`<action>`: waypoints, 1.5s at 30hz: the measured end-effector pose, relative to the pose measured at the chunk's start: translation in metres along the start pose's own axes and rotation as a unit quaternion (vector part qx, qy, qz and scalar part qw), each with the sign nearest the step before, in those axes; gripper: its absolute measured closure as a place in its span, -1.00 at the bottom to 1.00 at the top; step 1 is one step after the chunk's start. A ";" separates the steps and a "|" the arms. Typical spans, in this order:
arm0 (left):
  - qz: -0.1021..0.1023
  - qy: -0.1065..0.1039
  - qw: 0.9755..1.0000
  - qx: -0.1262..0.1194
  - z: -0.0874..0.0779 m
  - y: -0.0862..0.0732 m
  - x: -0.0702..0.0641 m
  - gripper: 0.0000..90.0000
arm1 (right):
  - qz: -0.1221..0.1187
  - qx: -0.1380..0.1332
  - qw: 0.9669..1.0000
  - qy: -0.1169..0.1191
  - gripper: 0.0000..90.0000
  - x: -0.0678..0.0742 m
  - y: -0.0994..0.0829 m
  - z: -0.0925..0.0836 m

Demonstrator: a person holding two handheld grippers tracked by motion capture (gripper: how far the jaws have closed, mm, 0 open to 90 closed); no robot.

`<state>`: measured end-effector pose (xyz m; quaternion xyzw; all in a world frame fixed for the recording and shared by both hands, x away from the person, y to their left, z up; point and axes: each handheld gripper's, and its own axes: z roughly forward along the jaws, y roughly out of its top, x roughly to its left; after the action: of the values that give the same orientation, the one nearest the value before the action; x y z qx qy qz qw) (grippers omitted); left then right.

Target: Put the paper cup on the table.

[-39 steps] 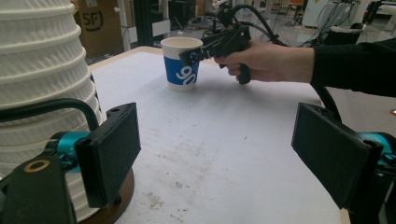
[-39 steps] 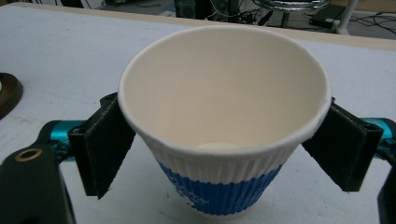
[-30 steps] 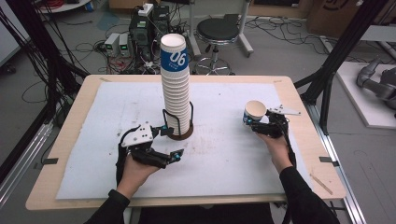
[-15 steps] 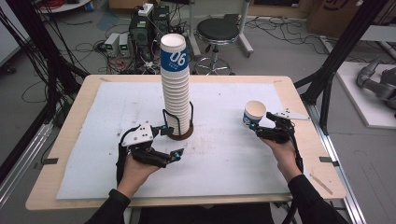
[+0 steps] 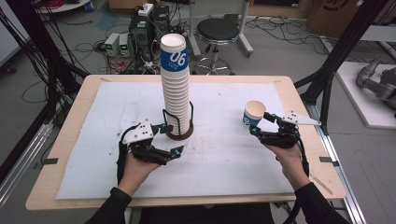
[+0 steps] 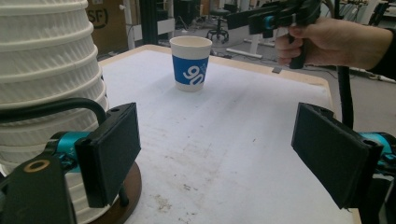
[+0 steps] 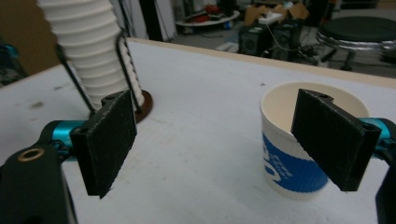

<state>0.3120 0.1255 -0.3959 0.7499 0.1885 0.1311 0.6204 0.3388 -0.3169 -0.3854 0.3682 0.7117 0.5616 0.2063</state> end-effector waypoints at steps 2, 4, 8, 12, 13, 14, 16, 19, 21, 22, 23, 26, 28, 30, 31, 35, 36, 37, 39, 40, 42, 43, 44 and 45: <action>0.000 0.002 1.000 -0.003 0.001 0.001 0.000 -0.66 | -0.005 -0.010 1.000 0.016 -0.67 0.003 0.002 -0.004; 0.002 0.002 1.000 -0.005 0.001 0.004 0.000 -0.66 | -0.013 -0.012 0.999 0.026 -0.67 0.006 0.004 -0.007; 0.005 0.005 1.000 -0.012 0.001 0.008 -0.001 -0.66 | -0.036 -0.025 0.998 0.041 -0.67 0.011 0.010 -0.013; 0.009 0.005 1.000 -0.021 -0.002 0.011 -0.002 -0.66 | -0.039 -0.030 0.997 0.055 -0.67 0.014 0.019 -0.017; 0.010 0.006 1.000 -0.022 -0.003 0.012 -0.002 -0.66 | -0.041 -0.032 0.997 0.057 -0.67 0.014 0.020 -0.019; 0.009 0.008 1.000 -0.024 -0.004 0.013 -0.001 -0.66 | -0.044 -0.035 0.997 0.059 -0.67 0.015 0.022 -0.020; 0.008 0.008 1.000 -0.027 -0.006 0.014 -0.001 -0.66 | -0.050 -0.038 0.996 0.061 -0.67 0.016 0.024 -0.023; 0.009 0.009 0.999 -0.032 -0.008 0.015 0.000 -0.66 | -0.050 -0.034 0.996 0.064 -0.67 0.017 0.027 -0.026; 0.009 0.011 0.999 -0.033 -0.009 0.016 0.000 -0.66 | -0.052 -0.036 0.996 0.063 -0.67 0.017 0.029 -0.027; 0.010 0.011 0.999 -0.033 -0.009 0.016 -0.001 -0.66 | -0.052 -0.036 0.996 0.062 -0.67 0.017 0.029 -0.027; 0.010 0.012 0.999 -0.032 -0.010 0.016 -0.001 -0.66 | -0.052 -0.035 0.996 0.066 -0.67 0.017 0.030 -0.027; 0.009 0.015 0.999 -0.035 -0.011 0.016 -0.002 -0.66 | -0.053 -0.035 0.996 0.067 -0.67 0.017 0.031 -0.027; 0.011 0.017 0.999 -0.036 -0.012 0.017 -0.002 -0.66 | -0.057 -0.036 0.995 0.067 -0.67 0.017 0.031 -0.026; 0.010 0.017 0.999 -0.036 -0.013 0.017 -0.002 -0.66 | -0.058 -0.037 0.995 0.067 -0.67 0.018 0.031 -0.026; 0.011 0.018 0.999 -0.036 -0.013 0.017 -0.002 -0.66 | -0.058 -0.037 0.995 0.068 -0.67 0.018 0.031 -0.026; 0.012 0.022 0.999 -0.037 -0.014 0.017 -0.002 -0.66 | -0.060 -0.038 0.995 0.072 -0.67 0.018 0.031 -0.026; 0.013 0.022 0.999 -0.038 -0.015 0.017 -0.002 -0.66 | -0.061 -0.038 0.995 0.071 -0.67 0.019 0.031 -0.026; 0.013 0.023 0.999 -0.037 -0.015 0.017 -0.002 -0.66 | -0.062 -0.038 0.995 0.071 -0.67 0.019 0.031 -0.026; 0.012 0.023 0.999 -0.038 -0.015 0.017 -0.002 -0.66 | -0.064 -0.039 0.995 0.072 -0.67 0.019 0.031 -0.025; 0.012 0.024 0.999 -0.037 -0.016 0.016 -0.001 -0.66 | -0.064 -0.038 0.995 0.072 -0.67 0.019 0.031 -0.025; 0.012 0.025 0.999 -0.036 -0.016 0.016 -0.001 -0.66 | -0.064 -0.037 0.995 0.071 -0.67 0.019 0.031 -0.025; 0.012 0.025 0.999 -0.037 -0.016 0.016 -0.001 -0.66 | -0.064 -0.037 0.995 0.072 -0.67 0.019 0.031 -0.025; 0.012 0.025 0.999 -0.038 -0.016 0.016 -0.001 -0.66 | -0.065 -0.038 0.994 0.073 -0.67 0.019 0.031 -0.024; 0.012 0.026 0.999 -0.037 -0.016 0.016 0.000 -0.65 | -0.065 -0.039 0.995 0.072 -0.67 0.019 0.031 -0.024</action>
<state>0.3065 0.1374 -0.3774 0.7250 0.1907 0.1653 0.6408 0.3182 -0.3149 -0.3468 0.2712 0.7251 0.5990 0.2046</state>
